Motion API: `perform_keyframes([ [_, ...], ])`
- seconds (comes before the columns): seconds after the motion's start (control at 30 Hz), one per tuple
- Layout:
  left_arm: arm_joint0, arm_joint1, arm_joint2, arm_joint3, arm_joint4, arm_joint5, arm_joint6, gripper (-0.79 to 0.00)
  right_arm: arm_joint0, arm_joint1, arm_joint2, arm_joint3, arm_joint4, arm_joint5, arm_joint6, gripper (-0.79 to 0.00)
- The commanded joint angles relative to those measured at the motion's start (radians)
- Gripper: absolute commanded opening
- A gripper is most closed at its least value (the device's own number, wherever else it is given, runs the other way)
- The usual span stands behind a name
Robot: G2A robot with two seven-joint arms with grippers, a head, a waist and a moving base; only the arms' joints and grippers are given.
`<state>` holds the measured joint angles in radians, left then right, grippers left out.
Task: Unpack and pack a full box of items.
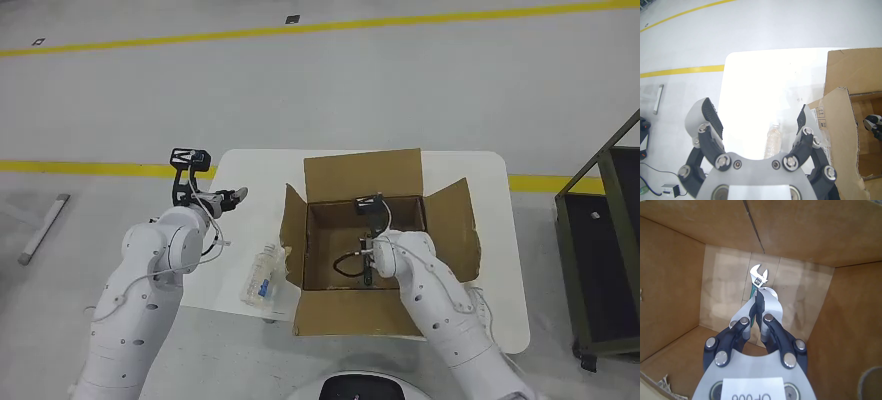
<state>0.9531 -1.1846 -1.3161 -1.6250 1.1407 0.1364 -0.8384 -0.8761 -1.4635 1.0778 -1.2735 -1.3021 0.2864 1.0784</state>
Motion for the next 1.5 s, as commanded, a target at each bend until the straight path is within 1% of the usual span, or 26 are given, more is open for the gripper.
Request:
perform_keyframes([
  [0.0, 0.000, 0.000, 0.000, 0.000, 0.000, 0.000, 0.000, 0.000, -0.001, 0.000, 0.000, -0.001, -0.001, 0.000, 0.000, -0.785],
  [0.17, 0.000, 0.000, 0.000, 0.000, 0.000, 0.000, 0.000, 0.000, -0.001, 0.000, 0.000, -0.001, -0.001, 0.000, 0.000, -0.785],
  [0.23, 0.000, 0.000, 0.000, 0.000, 0.000, 0.000, 0.000, 0.000, -0.011, 0.002, -0.002, 0.004, -0.023, 0.002, -0.022, -0.785],
  [0.3, 0.000, 0.000, 0.000, 0.000, 0.000, 0.000, 0.000, 0.000, -0.006, 0.002, -0.025, 0.006, -0.084, -0.004, -0.003, -0.785],
  [0.33, 0.000, 0.000, 0.000, 0.000, 0.000, 0.000, 0.000, 0.000, -0.002, 0.000, -0.032, 0.006, -0.106, 0.012, 0.010, -0.785],
  [0.47, 0.000, 0.000, 0.000, 0.000, 0.000, 0.000, 0.000, 0.000, 0.040, -0.013, -0.082, 0.028, -0.162, 0.028, 0.110, -0.785],
  [0.5, 0.000, 0.000, 0.000, 0.000, 0.000, 0.000, 0.000, 0.000, 0.051, -0.019, -0.098, 0.033, -0.171, 0.031, 0.118, -0.785],
  [0.57, 0.000, 0.000, 0.000, 0.000, 0.000, 0.000, 0.000, 0.000, 0.075, -0.030, -0.126, 0.056, -0.170, 0.025, 0.155, -0.785],
  [0.63, 0.000, 0.000, 0.000, 0.000, 0.000, 0.000, 0.000, 0.000, 0.100, -0.040, -0.142, 0.088, -0.171, 0.033, 0.167, -0.742],
  [0.67, 0.000, 0.000, 0.000, 0.000, 0.000, 0.000, 0.000, 0.000, 0.112, -0.045, -0.148, 0.106, -0.168, 0.037, 0.170, -0.736],
  [0.77, 0.000, 0.000, 0.000, 0.000, 0.000, 0.000, 0.000, 0.000, 0.141, -0.057, -0.148, 0.159, -0.141, 0.053, 0.163, -0.748],
  [0.8, 0.000, 0.000, 0.000, 0.000, 0.000, 0.000, 0.000, 0.000, 0.148, -0.060, -0.147, 0.175, -0.133, 0.055, 0.159, -0.739],
  [0.83, 0.000, 0.000, 0.000, 0.000, 0.000, 0.000, 0.000, 0.000, 0.156, -0.062, -0.148, 0.195, -0.133, 0.051, 0.158, -0.705],
  [0.87, 0.000, 0.000, 0.000, 0.000, 0.000, 0.000, 0.000, 0.000, 0.164, -0.065, -0.148, 0.213, -0.130, 0.049, 0.160, -0.603],
  [0.93, 0.000, 0.000, 0.000, 0.000, 0.000, 0.000, 0.000, 0.000, 0.180, -0.070, -0.148, 0.241, -0.122, 0.043, 0.160, -0.594],
  [1.17, 0.000, 0.000, 0.000, 0.000, 0.000, 0.000, 0.000, 0.000, 0.201, -0.083, -0.145, 0.292, -0.102, 0.024, 0.159, -0.453],
  [1.47, 0.000, 0.000, 0.000, 0.000, 0.000, 0.000, 0.000, 0.000, 0.211, -0.093, -0.135, 0.355, -0.100, 0.018, 0.148, -0.453],
])
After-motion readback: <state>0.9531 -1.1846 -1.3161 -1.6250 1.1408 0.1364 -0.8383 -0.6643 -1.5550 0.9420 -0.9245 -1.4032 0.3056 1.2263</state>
